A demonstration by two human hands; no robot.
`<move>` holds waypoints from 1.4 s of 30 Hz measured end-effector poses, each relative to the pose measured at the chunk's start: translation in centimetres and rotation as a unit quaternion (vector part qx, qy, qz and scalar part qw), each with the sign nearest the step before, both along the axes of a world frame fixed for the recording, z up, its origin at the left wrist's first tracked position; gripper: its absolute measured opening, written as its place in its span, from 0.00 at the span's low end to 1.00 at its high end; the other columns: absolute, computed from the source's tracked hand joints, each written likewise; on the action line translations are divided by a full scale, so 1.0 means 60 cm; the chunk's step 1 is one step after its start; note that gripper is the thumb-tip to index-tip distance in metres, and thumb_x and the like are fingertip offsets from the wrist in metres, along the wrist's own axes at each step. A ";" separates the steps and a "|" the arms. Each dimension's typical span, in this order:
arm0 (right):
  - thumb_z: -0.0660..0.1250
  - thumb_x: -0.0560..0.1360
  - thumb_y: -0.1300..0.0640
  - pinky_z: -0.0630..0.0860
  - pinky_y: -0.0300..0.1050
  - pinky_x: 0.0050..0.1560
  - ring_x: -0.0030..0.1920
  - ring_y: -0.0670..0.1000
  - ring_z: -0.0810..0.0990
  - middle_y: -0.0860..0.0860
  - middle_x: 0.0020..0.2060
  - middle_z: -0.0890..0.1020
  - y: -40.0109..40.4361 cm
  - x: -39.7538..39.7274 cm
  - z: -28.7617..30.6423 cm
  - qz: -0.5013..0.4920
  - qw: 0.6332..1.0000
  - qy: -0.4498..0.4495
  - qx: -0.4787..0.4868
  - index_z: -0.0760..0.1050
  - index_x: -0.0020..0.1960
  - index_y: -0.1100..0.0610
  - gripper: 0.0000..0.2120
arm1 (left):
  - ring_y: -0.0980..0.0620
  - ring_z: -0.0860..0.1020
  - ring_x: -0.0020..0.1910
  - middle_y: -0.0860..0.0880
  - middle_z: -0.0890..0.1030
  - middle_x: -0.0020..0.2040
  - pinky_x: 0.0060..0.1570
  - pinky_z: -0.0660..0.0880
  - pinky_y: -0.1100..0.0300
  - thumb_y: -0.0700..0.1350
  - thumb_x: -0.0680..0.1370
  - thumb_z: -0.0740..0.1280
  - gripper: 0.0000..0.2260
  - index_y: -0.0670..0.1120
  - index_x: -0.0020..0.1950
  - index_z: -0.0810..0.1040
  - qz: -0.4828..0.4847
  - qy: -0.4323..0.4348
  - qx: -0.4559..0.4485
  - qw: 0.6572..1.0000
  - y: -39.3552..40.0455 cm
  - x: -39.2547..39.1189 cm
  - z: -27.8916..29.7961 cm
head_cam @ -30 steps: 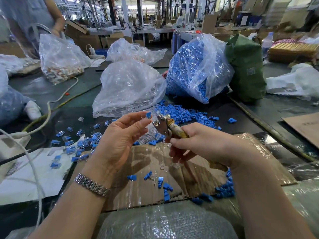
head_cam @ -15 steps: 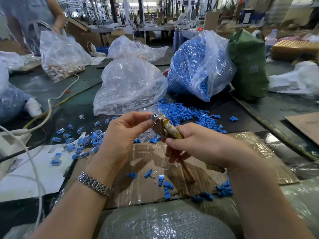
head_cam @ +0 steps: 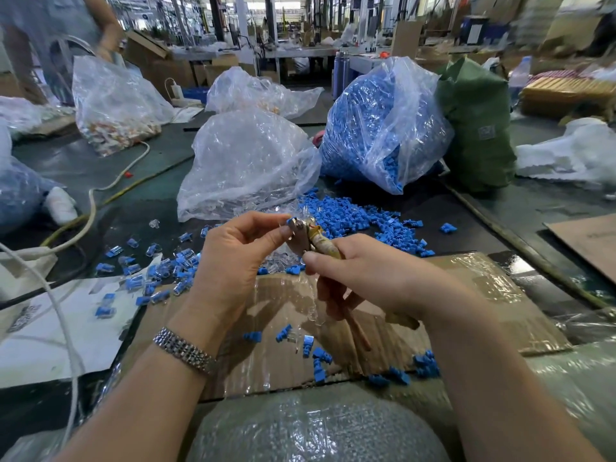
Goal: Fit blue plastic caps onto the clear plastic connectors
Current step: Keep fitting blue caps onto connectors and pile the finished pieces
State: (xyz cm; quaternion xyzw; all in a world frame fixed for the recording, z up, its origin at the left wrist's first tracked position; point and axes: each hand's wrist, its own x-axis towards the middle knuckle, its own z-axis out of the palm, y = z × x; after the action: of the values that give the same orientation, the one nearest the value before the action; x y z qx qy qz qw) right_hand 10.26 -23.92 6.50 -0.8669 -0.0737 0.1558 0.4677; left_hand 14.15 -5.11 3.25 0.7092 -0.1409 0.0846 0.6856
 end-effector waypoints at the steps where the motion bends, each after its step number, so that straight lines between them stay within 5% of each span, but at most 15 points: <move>1: 0.63 0.82 0.44 0.84 0.50 0.44 0.36 0.52 0.86 0.56 0.39 0.86 -0.006 0.000 0.004 0.001 1.000 0.001 0.004 0.77 0.51 0.61 0.19 | 0.56 0.85 0.49 0.52 0.87 0.47 0.50 0.79 0.67 0.44 0.71 0.74 0.09 0.48 0.51 0.85 0.012 -0.002 -0.003 1.000 0.003 0.001 -0.001; 6: 0.69 0.77 0.43 0.73 0.46 0.36 0.34 0.49 0.77 0.51 0.36 0.80 -0.053 0.011 0.006 -0.113 0.982 -0.091 -0.120 0.76 0.46 0.53 0.13 | 0.59 0.81 0.44 0.52 0.83 0.45 0.45 0.79 0.62 0.40 0.77 0.73 0.08 0.53 0.50 0.83 0.156 -0.023 0.106 0.982 0.036 0.020 -0.012; 9: 0.68 0.76 0.50 0.66 0.46 0.33 0.35 0.53 0.74 0.56 0.41 0.78 -0.064 0.029 -0.014 -0.179 0.951 -0.095 -0.235 0.73 0.43 0.58 0.11 | 0.47 0.79 0.51 0.48 0.80 0.50 0.54 0.77 0.46 0.40 0.75 0.70 0.07 0.52 0.48 0.82 0.282 -0.007 0.275 0.919 0.049 0.029 -0.017; 11: 0.66 0.76 0.53 0.68 0.47 0.36 0.40 0.55 0.74 0.57 0.46 0.74 -0.060 0.035 -0.026 -0.193 0.940 -0.065 -0.274 0.70 0.41 0.58 0.10 | 0.41 0.74 0.57 0.47 0.75 0.52 0.60 0.71 0.44 0.40 0.74 0.69 0.09 0.52 0.49 0.83 0.327 -0.018 0.368 0.870 0.049 0.026 -0.014; 15: 0.64 0.78 0.50 0.75 0.57 0.59 0.54 0.61 0.71 0.58 0.55 0.68 -0.049 0.041 -0.038 -0.222 0.919 -0.050 -0.323 0.66 0.49 0.58 0.12 | 0.53 0.77 0.47 0.52 0.77 0.47 0.51 0.75 0.57 0.37 0.76 0.68 0.09 0.51 0.48 0.84 0.174 -0.099 0.398 0.895 0.029 0.013 -0.014; 18: 0.65 0.78 0.50 0.72 0.57 0.61 0.58 0.62 0.70 0.60 0.60 0.69 -0.046 0.042 -0.042 -0.220 0.913 -0.030 -0.342 0.66 0.51 0.57 0.12 | 0.57 0.74 0.47 0.57 0.75 0.46 0.55 0.76 0.54 0.43 0.79 0.68 0.07 0.52 0.52 0.84 0.080 -0.124 0.469 0.871 0.007 0.008 -0.027; 22: 0.65 0.78 0.51 0.70 0.59 0.62 0.63 0.64 0.68 0.61 0.61 0.70 -0.045 0.042 -0.045 -0.209 0.911 -0.021 -0.356 0.67 0.52 0.58 0.12 | 0.55 0.73 0.56 0.56 0.76 0.52 0.63 0.70 0.52 0.56 0.81 0.66 0.10 0.56 0.59 0.82 0.071 -0.112 0.553 0.822 -0.005 0.014 -0.041; 29: 0.65 0.80 0.46 0.67 0.60 0.65 0.68 0.63 0.67 0.60 0.65 0.71 -0.042 0.045 -0.050 -0.193 0.900 -0.040 -0.389 0.70 0.66 0.59 0.21 | 0.54 0.77 0.52 0.55 0.80 0.49 0.57 0.75 0.53 0.50 0.81 0.68 0.05 0.53 0.53 0.84 0.066 -0.144 0.529 0.833 -0.017 0.014 -0.044; 33: 0.66 0.79 0.43 0.67 0.62 0.66 0.69 0.63 0.66 0.60 0.66 0.70 -0.044 0.045 -0.055 -0.188 0.901 -0.046 -0.388 0.69 0.67 0.60 0.25 | 0.58 0.73 0.49 0.57 0.76 0.48 0.54 0.70 0.63 0.48 0.82 0.67 0.04 0.51 0.52 0.81 0.044 -0.152 0.521 0.839 -0.019 0.015 -0.048; 37: 0.66 0.79 0.40 0.64 0.65 0.68 0.70 0.60 0.66 0.57 0.67 0.69 -0.039 0.046 -0.049 -0.203 0.893 -0.088 -0.391 0.69 0.69 0.55 0.26 | 0.64 0.77 0.40 0.56 0.81 0.43 0.42 0.73 0.72 0.44 0.80 0.69 0.03 0.49 0.49 0.82 0.019 -0.066 0.347 0.935 -0.023 0.009 -0.032; 39: 0.68 0.78 0.40 0.68 0.61 0.68 0.66 0.56 0.72 0.52 0.63 0.75 -0.035 0.047 -0.039 -0.198 0.916 -0.152 -0.315 0.73 0.67 0.52 0.23 | 0.65 0.80 0.37 0.55 0.83 0.38 0.39 0.75 0.72 0.42 0.78 0.71 0.03 0.49 0.48 0.84 -0.001 -0.010 0.245 0.969 -0.022 0.006 -0.024; 42: 0.77 0.72 0.45 0.79 0.52 0.60 0.51 0.46 0.83 0.46 0.48 0.85 -0.018 0.037 -0.024 -0.135 0.975 -0.166 -0.062 0.81 0.57 0.52 0.17 | 0.59 0.83 0.38 0.54 0.86 0.40 0.41 0.79 0.67 0.43 0.77 0.72 0.03 0.50 0.48 0.85 -0.021 0.028 0.178 0.983 -0.025 0.001 -0.018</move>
State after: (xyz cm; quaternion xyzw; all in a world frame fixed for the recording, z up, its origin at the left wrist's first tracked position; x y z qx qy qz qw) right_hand 12.49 -24.99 5.09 -0.9100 -0.0227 -0.0509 0.4108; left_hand 14.23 -6.60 2.14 0.8186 -0.1493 0.0236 0.5541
